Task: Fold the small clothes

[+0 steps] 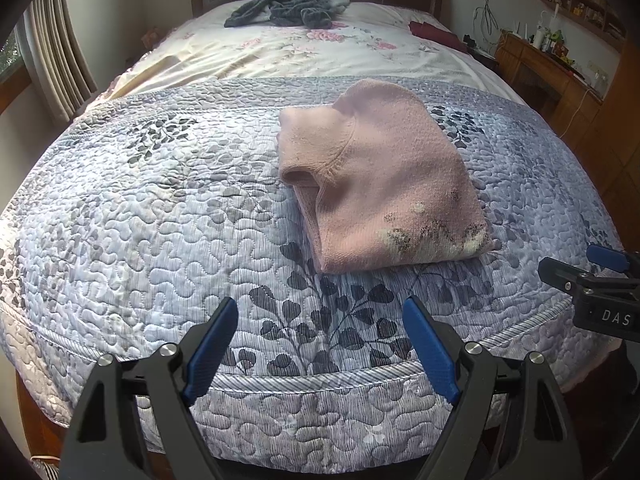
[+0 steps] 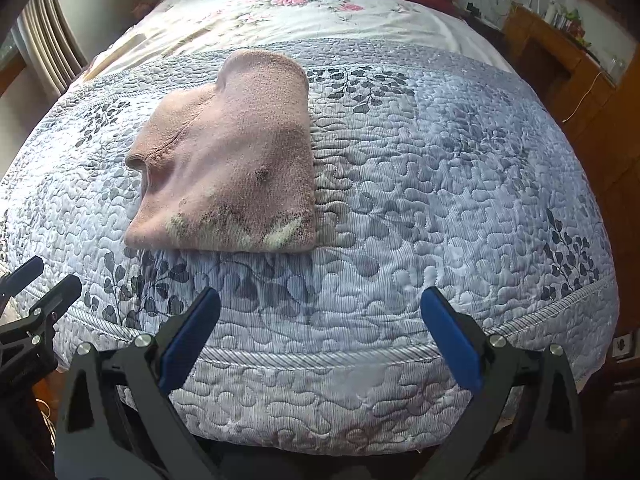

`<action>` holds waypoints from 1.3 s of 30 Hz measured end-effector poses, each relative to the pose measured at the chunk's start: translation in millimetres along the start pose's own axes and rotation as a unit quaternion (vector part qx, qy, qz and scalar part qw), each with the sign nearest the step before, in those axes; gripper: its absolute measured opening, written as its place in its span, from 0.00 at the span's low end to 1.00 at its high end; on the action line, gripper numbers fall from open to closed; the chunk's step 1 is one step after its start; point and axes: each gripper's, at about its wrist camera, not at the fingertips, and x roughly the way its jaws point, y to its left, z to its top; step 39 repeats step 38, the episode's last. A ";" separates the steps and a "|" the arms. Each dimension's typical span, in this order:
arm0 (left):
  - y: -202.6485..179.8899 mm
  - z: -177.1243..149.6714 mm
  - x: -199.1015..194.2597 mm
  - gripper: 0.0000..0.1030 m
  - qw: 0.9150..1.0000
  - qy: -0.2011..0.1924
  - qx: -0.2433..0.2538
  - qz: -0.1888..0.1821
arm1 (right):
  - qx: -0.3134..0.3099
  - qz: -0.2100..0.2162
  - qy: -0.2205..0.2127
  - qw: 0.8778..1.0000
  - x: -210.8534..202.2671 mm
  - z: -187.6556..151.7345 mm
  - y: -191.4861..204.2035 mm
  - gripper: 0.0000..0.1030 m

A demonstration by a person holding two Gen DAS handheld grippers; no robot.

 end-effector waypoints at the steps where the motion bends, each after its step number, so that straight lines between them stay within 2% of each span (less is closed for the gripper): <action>1: -0.2 0.1 0.2 0.82 1.000 0.000 0.000 0.000 | 0.001 0.002 0.001 1.000 0.3 0.1 -0.2 0.97; 39: -2.7 3.7 1.1 0.82 1.000 -0.004 0.002 -0.002 | 0.015 -0.007 -0.001 1.000 3.8 1.8 -7.2 0.97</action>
